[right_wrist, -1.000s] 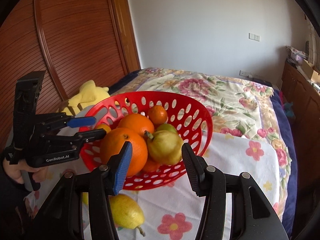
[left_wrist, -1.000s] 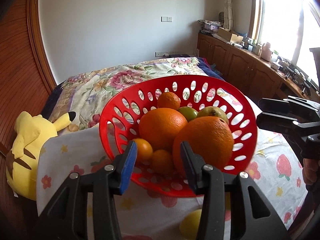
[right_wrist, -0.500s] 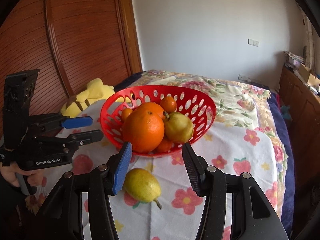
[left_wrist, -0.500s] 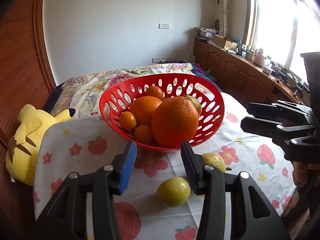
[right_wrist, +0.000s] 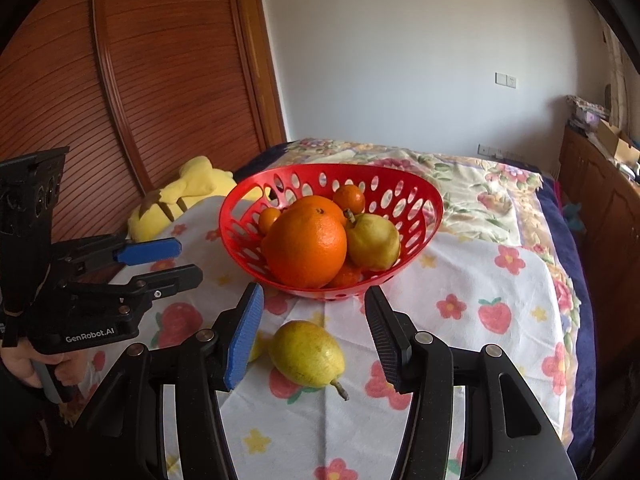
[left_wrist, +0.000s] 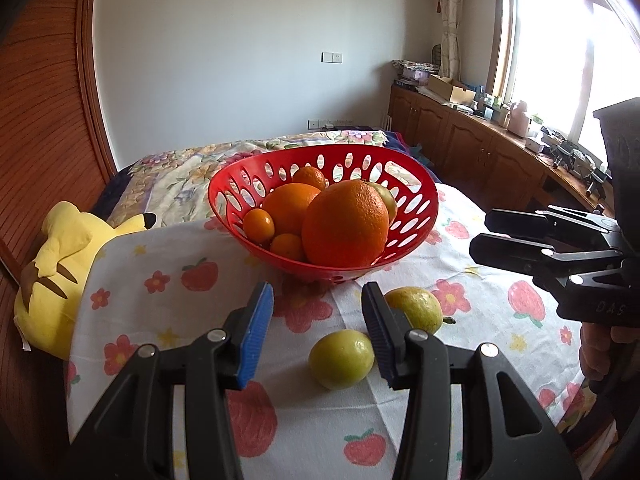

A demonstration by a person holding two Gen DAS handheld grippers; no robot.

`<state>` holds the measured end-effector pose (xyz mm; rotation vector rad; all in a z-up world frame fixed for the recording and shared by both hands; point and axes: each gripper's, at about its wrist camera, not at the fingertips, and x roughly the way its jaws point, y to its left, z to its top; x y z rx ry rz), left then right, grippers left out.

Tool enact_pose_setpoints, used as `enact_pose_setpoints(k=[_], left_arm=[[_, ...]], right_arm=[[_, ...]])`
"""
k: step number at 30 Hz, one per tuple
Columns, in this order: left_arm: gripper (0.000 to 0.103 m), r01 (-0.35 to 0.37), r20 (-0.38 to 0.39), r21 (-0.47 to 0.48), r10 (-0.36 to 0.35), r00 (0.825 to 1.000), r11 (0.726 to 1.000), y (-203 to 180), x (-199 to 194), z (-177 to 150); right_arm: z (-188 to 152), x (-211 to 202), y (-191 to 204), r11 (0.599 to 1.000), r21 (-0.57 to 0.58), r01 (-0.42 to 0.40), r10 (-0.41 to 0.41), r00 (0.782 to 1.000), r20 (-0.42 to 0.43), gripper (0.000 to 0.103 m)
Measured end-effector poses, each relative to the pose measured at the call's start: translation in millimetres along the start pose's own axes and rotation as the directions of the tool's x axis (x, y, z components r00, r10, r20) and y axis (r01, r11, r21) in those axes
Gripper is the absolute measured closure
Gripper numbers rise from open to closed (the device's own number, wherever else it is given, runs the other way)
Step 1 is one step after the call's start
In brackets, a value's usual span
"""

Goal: Organize fruits
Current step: 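Move the right tool toward the yellow pear while the left tool approaches a green lime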

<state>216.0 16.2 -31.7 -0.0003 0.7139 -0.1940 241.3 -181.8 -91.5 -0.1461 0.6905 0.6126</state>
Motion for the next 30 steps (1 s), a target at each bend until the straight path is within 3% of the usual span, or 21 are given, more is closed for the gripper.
enact_pose_setpoints(k=[6, 14, 30], left_arm=[[0.053, -0.008, 0.009, -0.011, 0.008, 1.000, 1.000, -2, 7, -16], [0.053, 0.018, -0.048, -0.009, -0.019, 0.999, 1.000, -7, 21, -36], [0.051, 0.022, -0.087, -0.027, -0.024, 0.996, 0.999, -7, 34, -46]], right_arm=[[-16, 6, -4, 0.999, 0.033, 0.016, -0.016, 1.000, -0.013, 0.045], [-40, 28, -1, 0.999, 0.048, 0.023, -0.020, 0.998, -0.064, 0.040], [-48, 68, -1, 0.998, 0.063, -0.013, 0.021, 0.992, -0.127, 0.028]])
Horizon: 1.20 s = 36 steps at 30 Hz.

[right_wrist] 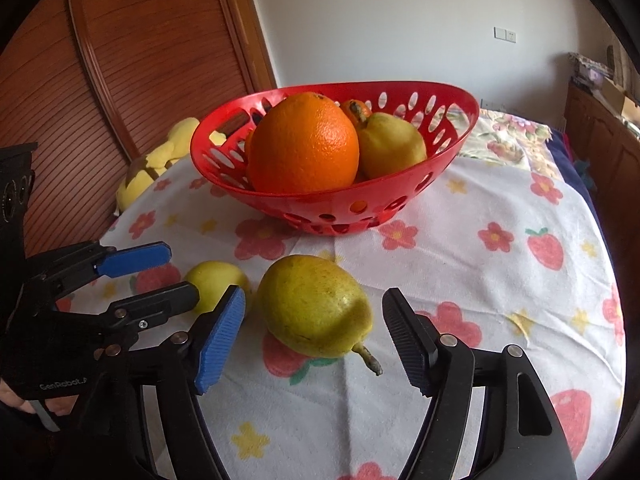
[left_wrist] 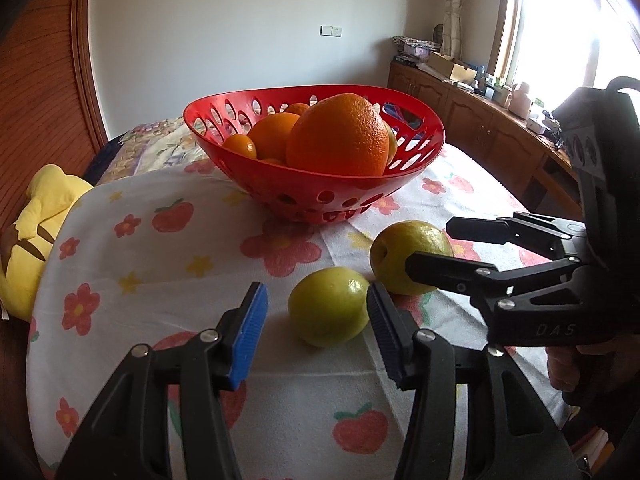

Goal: Organize fruits
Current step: 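Move the right tool toward the yellow pear while the left tool approaches a green lime, then close the right tool on the yellow pear while the left tool closes on the green lime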

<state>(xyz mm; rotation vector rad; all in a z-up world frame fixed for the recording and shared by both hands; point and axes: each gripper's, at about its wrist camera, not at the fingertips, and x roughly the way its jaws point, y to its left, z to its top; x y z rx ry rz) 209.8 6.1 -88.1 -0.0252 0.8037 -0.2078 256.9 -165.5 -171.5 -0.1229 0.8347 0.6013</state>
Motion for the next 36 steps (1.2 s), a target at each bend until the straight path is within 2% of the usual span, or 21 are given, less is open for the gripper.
enact_pose_setpoints(k=[7, 11, 13, 20, 28, 32, 36], left_arm=[[0.050, 0.004, -0.006, -0.009, -0.004, 1.000, 1.000, 3, -1, -2], [0.050, 0.014, -0.010, -0.010, -0.014, 1.000, 1.000, 2, 1, -3], [0.050, 0.021, -0.014, -0.017, -0.021, 1.000, 1.000, 1, 3, -2], [0.050, 0.044, -0.026, -0.029, -0.045, 0.999, 0.999, -7, 14, 3], [0.046, -0.017, -0.030, 0.000, 0.017, 0.999, 1.000, -13, 24, 8], [0.046, -0.057, -0.054, 0.008, 0.057, 0.997, 0.998, -7, 32, 7], [0.046, -0.064, -0.072, -0.002, 0.063, 0.995, 0.998, -1, 36, 5]], right_arm=[[-1, 16, 0, 1.000, 0.009, -0.003, 0.004, 0.999, -0.034, 0.027], [-3, 22, 4, 1.000, -0.030, -0.005, 0.003, 0.999, -0.051, 0.029], [-4, 23, 5, 0.999, -0.046, 0.008, -0.011, 0.998, -0.056, 0.033], [-9, 10, -5, 1.000, -0.020, 0.015, -0.016, 0.998, -0.053, 0.034], [-12, -25, -17, 0.999, -0.001, 0.038, -0.038, 0.999, -0.010, 0.034], [-10, -30, -18, 0.999, -0.003, 0.040, -0.040, 0.999, -0.002, 0.034], [-7, -29, -14, 0.999, -0.010, 0.040, -0.040, 0.999, 0.000, 0.034]])
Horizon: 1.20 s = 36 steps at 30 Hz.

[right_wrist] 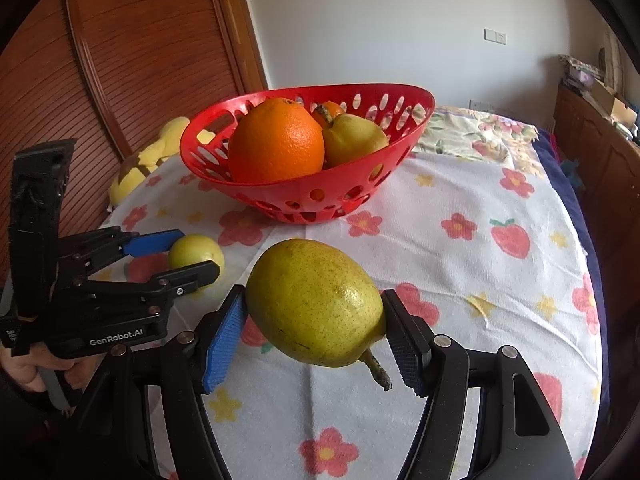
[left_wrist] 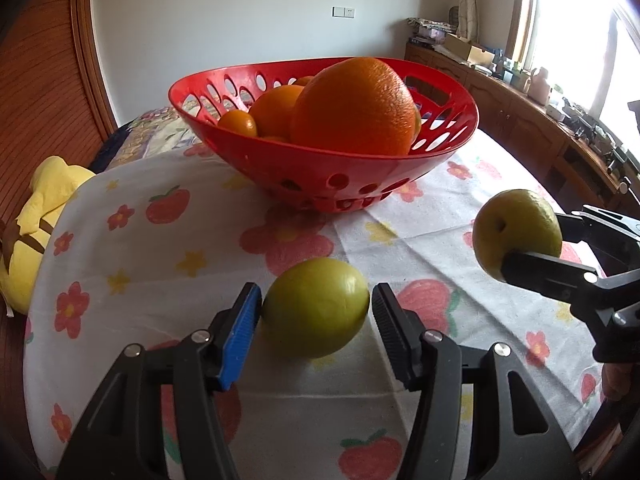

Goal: Organize fruits
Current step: 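Close the right tool on the yellow pear while the left tool closes on the green lime, then lift the yellow pear and green lime and carry both over the red basket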

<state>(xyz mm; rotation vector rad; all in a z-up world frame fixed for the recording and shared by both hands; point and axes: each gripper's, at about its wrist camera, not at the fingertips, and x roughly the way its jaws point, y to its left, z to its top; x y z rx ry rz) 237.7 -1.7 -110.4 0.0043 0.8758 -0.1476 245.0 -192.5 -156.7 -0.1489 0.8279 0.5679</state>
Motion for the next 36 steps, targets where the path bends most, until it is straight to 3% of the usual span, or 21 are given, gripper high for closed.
enact_pose_setpoints(k=[8, 14, 32, 36], left_arm=[[0.046, 0.028, -0.039, -0.008, -0.029, 0.999, 1.000, 4, 13, -5], [0.046, 0.041, -0.026, 0.003, -0.041, 0.999, 0.999, -1, 10, -5], [0.046, 0.021, -0.011, 0.006, -0.021, 1.000, 1.000, 0, 23, 25], [0.054, 0.012, 0.005, 0.020, -0.012, 1.000, 1.000, 0, 23, 26]], right_arm=[[0, 2, 3, 1.000, -0.006, 0.001, -0.001, 1.000, -0.003, 0.034], [-4, 6, -2, 1.000, 0.006, 0.006, -0.006, 1.000, -0.015, 0.034], [-12, 9, -5, 1.000, 0.018, -0.001, 0.002, 0.999, -0.032, 0.034], [-12, 10, -6, 1.000, 0.019, -0.001, 0.001, 0.999, -0.035, 0.034]])
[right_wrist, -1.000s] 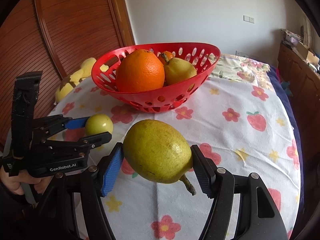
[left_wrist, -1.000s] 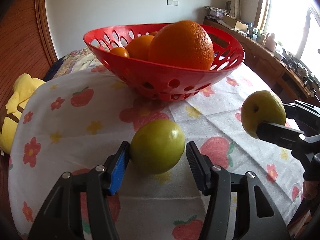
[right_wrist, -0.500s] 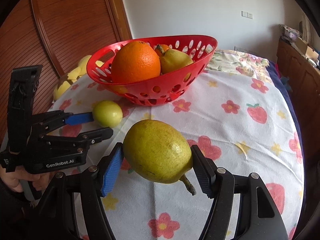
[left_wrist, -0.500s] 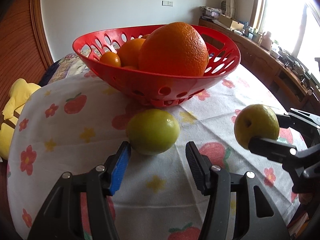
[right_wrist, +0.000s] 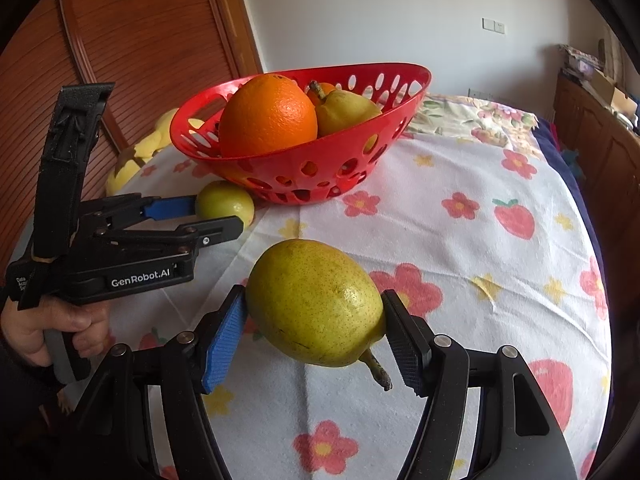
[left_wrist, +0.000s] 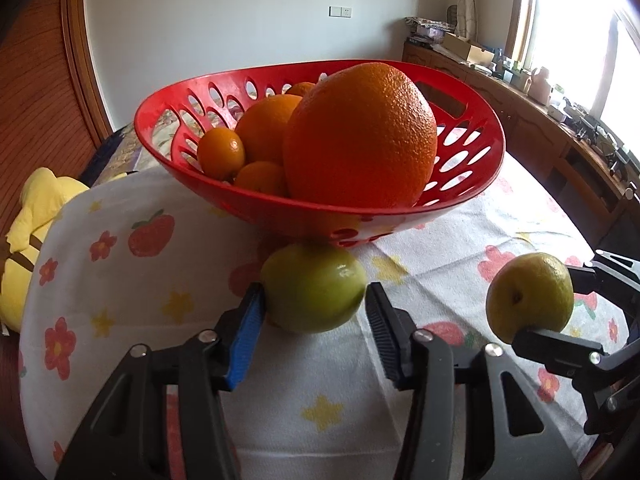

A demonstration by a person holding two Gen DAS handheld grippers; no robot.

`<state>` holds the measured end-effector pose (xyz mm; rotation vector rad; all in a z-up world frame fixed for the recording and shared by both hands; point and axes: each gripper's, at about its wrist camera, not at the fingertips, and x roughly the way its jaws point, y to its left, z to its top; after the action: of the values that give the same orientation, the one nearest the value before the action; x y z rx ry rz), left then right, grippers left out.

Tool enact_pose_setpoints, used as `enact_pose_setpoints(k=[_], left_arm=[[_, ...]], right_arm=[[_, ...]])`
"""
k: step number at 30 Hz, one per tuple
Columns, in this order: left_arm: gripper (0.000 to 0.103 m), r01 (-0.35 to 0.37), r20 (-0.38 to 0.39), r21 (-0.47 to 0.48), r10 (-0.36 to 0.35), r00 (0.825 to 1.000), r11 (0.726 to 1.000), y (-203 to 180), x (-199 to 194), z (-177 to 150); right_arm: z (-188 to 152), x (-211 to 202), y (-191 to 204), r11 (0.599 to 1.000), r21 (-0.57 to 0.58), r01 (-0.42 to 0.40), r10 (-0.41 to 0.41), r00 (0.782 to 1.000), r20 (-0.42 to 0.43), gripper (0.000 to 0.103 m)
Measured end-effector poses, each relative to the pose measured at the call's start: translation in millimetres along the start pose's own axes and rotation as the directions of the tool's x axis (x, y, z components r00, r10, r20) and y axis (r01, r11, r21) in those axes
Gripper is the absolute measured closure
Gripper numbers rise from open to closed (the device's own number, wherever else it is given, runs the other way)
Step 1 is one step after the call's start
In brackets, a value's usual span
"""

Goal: Organize fruits
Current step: 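Lift the yellow pear and green lime and carry both over the red basket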

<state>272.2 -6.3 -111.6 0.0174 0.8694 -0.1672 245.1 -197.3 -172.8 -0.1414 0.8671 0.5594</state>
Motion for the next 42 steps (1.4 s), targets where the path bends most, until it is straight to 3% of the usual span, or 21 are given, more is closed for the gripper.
enact_pose_setpoints(k=[8, 18, 25, 30, 42], left_arm=[[0.055, 0.041, 0.012, -0.003, -0.041, 0.999, 0.999, 7, -14, -13], [0.055, 0.091, 0.094, -0.013, -0.089, 0.992, 0.996, 19, -70, -9], [0.055, 0.100, 0.175, 0.018, -0.101, 0.979, 0.995, 21, -102, 14], [0.055, 0.091, 0.209, 0.019, -0.093, 0.974, 0.996, 31, -102, 34], [0.055, 0.070, 0.222, -0.010, -0.066, 0.973, 0.998, 54, -81, 72]], right_arm=[[-1, 1, 0, 1.000, 0.001, -0.003, 0.003, 1.000, 0.000, 0.034], [10, -20, -2, 1.000, -0.001, 0.009, -0.009, 0.999, 0.044, 0.034], [38, -49, -6, 1.000, -0.019, 0.017, -0.014, 0.993, 0.121, 0.034], [68, -57, -7, 0.998, -0.056, 0.029, -0.020, 0.986, 0.166, 0.034], [136, -22, -8, 0.988, -0.149, 0.034, -0.002, 0.979, 0.205, 0.034]])
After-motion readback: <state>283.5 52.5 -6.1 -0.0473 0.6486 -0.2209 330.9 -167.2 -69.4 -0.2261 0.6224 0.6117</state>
